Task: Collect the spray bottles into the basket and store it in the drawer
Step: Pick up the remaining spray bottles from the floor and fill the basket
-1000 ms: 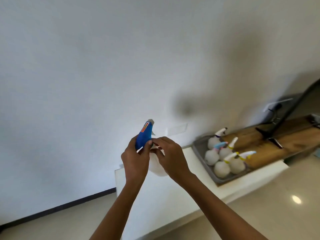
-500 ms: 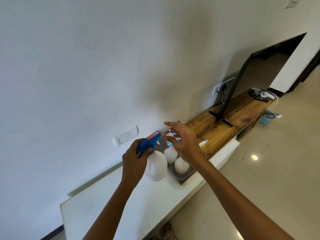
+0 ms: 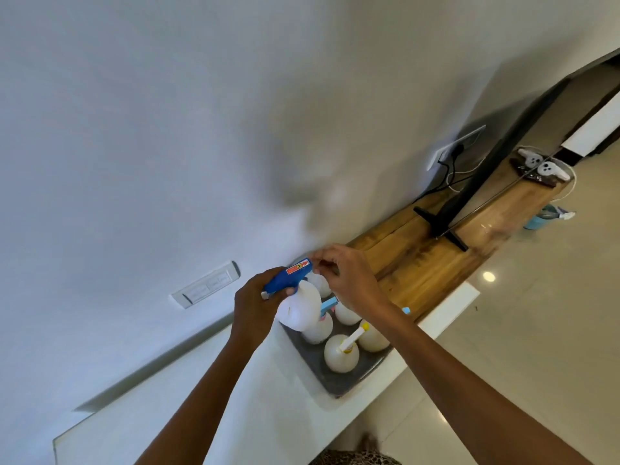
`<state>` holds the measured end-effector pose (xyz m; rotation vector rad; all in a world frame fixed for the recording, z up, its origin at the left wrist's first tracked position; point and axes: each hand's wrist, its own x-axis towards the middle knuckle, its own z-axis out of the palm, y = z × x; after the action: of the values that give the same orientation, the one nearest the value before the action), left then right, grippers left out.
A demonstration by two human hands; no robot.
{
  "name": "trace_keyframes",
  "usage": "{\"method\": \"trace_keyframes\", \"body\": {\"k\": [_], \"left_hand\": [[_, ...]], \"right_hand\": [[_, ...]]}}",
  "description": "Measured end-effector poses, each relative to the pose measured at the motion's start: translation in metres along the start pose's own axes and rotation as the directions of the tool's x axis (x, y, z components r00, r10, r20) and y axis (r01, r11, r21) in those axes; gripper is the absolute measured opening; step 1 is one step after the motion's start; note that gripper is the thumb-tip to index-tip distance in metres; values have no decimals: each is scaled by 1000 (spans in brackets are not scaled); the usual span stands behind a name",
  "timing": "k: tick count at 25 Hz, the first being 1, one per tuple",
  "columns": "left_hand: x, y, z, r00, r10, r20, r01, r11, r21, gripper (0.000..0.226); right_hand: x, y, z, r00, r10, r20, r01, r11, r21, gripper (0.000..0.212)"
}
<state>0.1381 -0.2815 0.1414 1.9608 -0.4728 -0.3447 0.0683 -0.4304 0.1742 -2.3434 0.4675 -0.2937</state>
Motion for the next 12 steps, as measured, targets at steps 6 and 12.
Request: {"method": "trace_keyframes", "body": {"k": [6,12], "left_hand": [[74,-50,55,991,-132,-18,134,981,141,34],[100,-93,99,954,-274,-122,293,938,186,29]], "right_hand": [[70,76,40,985,83,152,-91,994,52,26],[107,134,76,947,110,302,-137,988,67,24]]}}
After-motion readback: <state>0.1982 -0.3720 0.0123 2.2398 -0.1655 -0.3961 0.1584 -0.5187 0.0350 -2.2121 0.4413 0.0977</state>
